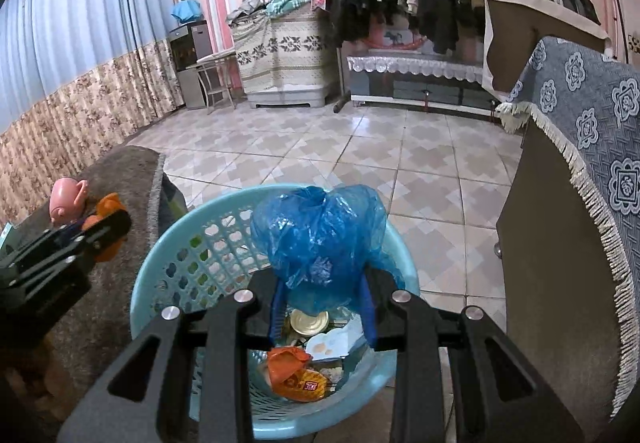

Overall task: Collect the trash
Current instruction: 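Carry the peel and blue bag to the blue basket and release both, then move both tools back over the rug toward the crumpled brown paper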

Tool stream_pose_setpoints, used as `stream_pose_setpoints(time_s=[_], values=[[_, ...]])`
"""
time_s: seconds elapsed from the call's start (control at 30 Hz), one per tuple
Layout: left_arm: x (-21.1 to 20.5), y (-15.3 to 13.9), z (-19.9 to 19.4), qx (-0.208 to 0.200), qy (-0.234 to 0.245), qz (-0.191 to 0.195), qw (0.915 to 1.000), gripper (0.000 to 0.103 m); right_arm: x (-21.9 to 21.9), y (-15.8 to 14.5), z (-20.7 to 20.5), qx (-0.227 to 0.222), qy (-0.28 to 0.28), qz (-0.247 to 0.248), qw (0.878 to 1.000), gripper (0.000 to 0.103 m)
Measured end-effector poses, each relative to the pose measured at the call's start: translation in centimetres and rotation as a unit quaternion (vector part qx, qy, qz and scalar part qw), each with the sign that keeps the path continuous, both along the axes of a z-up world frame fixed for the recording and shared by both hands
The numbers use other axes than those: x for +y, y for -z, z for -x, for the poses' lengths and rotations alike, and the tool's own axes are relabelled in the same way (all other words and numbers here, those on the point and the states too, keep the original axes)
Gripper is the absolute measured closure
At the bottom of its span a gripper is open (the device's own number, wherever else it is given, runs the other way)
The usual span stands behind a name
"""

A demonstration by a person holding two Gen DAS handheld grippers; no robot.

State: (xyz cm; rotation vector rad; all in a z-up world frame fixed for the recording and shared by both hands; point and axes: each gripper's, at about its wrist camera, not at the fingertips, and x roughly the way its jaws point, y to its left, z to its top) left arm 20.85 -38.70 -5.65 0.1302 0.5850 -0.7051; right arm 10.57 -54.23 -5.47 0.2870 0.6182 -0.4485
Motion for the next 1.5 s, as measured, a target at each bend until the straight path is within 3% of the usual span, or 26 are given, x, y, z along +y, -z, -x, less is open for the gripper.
stream_pose_setpoints(time_s=[0.23, 0.3, 0.33, 0.37, 0.57, 0.8, 0.87, 0.93, 1.03, 1.17, 1.27, 1.37, 1.5], values=[[-2.4, 0.6, -0.4, 0.001, 0.010, -0.009, 0.9999, 0.069, 0.1, 0.4, -0.5, 0.007, -0.002, -0.004, 1.000, 0.073], [-2.2, 0.4, -0.5, -0.013, 0.001, -0.013, 0.9998, 0.055, -0.1, 0.4, -0.5, 0.006, -0.002, -0.005, 1.000, 0.073], [-1.9, 0.2, -0.6, -0.020, -0.008, -0.014, 0.9997, 0.041, 0.0, 0.4, -0.5, 0.006, -0.003, -0.004, 1.000, 0.073], [-1.7, 0.0, -0.7, -0.024, -0.016, -0.011, 0.9995, 0.034, 0.0, 0.5, -0.6, 0.005, -0.004, -0.004, 1.000, 0.073], [1.5, -1.2, -1.8, -0.043, -0.076, -0.004, 0.9962, 0.015, 0.8, 1.5, -1.7, 0.006, -0.009, -0.012, 1.000, 0.072], [5.7, -1.8, -2.1, -0.050, -0.122, -0.003, 0.9912, 0.007, 2.1, 2.4, -3.3, 0.018, -0.004, -0.009, 1.000, 0.067], [6.6, -1.9, -1.8, -0.055, -0.131, -0.005, 0.9899, 0.006, 2.2, 2.6, -3.5, 0.022, 0.001, -0.013, 1.000, 0.042], [7.6, -2.1, -1.3, -0.063, -0.138, -0.010, 0.9883, 0.006, 2.2, 2.3, -3.4, 0.019, 0.008, -0.010, 1.000, 0.029], [9.0, -2.5, -0.9, -0.071, -0.147, -0.015, 0.9865, 0.006, 2.1, 2.2, -3.3, 0.023, 0.018, -0.010, 1.000, 0.017], [10.8, -3.1, -0.4, -0.079, -0.161, -0.012, 0.9837, 0.006, 3.0, 1.4, -3.5, 0.018, 0.016, -0.005, 1.000, 0.015], [12.4, -3.4, 0.1, -0.091, -0.172, -0.018, 0.9808, 0.006, 4.1, 0.4, -3.5, 0.011, 0.005, 0.022, 1.000, 0.008], [14.4, -4.0, 0.5, -0.099, -0.186, -0.016, 0.9774, 0.005, 5.2, -0.4, -3.8, 0.010, -0.005, 0.042, 0.999, 0.008], [16.8, -4.8, 0.6, -0.098, -0.210, -0.011, 0.9727, 0.005, 6.6, -1.4, -4.0, -0.005, -0.018, 0.034, 0.999, 0.008]])
